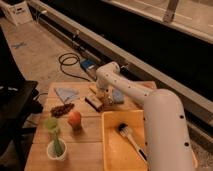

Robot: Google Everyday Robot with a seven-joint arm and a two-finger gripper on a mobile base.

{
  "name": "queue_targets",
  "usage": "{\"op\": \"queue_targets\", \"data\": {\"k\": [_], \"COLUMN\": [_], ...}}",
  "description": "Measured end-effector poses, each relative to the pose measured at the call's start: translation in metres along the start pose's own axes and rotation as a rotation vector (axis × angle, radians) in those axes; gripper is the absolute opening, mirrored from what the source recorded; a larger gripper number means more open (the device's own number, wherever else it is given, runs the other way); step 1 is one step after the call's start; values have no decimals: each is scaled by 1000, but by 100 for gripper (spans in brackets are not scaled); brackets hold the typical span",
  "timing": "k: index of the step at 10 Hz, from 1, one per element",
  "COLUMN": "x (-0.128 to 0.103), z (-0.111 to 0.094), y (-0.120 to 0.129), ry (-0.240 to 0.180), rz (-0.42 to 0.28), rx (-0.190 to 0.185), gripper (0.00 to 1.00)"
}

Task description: Place banana in tray

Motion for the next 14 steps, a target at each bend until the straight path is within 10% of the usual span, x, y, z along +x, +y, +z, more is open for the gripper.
{"op": "queue_targets", "data": {"k": [6,9,14], "x": [5,-1,-33], "z": [4,-18,-113], "y": [3,-5,-34], "ry": [4,-59,-122], "rz": [5,8,-56], "rx": [-14,10,116], "gripper": [2,0,0]}}
